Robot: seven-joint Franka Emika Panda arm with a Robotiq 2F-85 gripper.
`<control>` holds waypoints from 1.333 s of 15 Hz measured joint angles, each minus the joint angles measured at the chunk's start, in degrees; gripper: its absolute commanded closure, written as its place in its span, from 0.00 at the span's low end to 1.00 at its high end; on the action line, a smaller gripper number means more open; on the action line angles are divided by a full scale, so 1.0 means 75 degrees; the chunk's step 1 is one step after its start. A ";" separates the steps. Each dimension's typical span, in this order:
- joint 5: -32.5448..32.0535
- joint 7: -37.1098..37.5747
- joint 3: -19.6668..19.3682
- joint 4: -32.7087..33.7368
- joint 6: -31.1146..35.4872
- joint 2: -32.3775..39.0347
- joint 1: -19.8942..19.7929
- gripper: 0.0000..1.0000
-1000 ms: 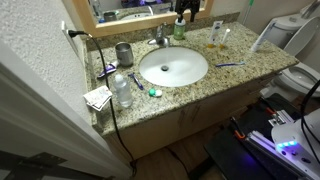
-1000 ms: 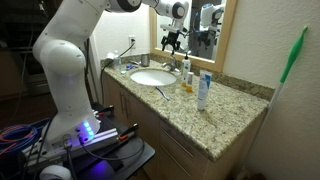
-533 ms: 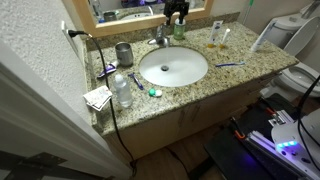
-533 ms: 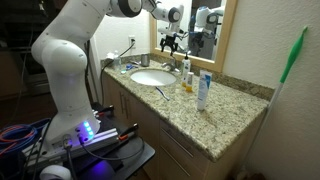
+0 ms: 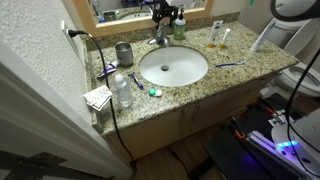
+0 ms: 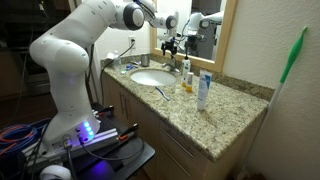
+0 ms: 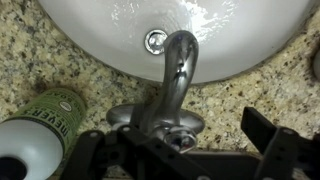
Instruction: Close the faucet, move the cup to the right of the counter, then pick the toothbrush and put it in the cup
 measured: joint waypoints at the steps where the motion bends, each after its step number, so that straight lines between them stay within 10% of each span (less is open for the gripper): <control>1: -0.0071 0.0077 -0.0028 0.0159 0.0005 0.0109 0.0016 0.33; 10: -0.0476 0.0508 -0.0167 0.0908 -0.0075 0.0510 0.0112 0.96; 20: -0.1375 0.0883 -0.0421 0.1121 -0.0927 0.0769 0.0656 0.93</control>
